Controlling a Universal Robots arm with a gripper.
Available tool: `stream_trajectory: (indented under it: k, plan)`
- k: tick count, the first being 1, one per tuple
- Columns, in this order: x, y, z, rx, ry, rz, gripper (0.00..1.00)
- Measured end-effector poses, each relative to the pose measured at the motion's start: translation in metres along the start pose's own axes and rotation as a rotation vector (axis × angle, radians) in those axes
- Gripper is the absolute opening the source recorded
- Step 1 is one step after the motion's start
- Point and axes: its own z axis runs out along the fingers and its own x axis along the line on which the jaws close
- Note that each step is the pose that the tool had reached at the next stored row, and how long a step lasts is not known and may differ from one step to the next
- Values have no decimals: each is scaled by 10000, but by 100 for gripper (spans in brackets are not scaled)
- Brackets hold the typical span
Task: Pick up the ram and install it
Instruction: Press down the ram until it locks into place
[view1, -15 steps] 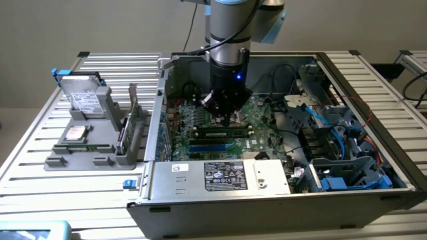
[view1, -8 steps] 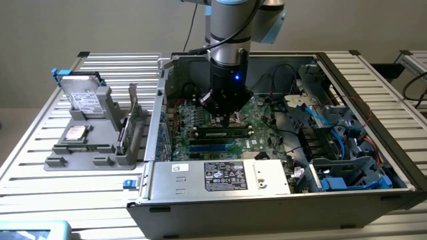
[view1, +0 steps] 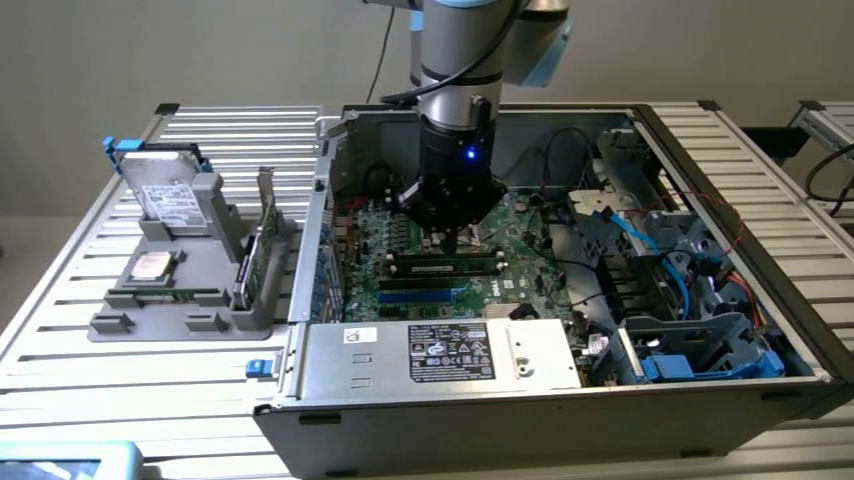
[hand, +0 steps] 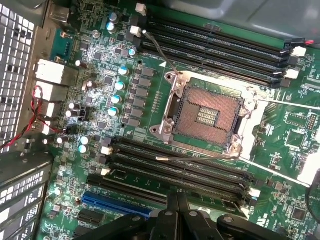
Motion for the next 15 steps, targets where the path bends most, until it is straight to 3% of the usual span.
stream_trajectory:
  k: [11,15]
  plan:
    - [0,-1,-12,93,115,1030,11]
    - [-2,-2,-16,184,145,1203,11]
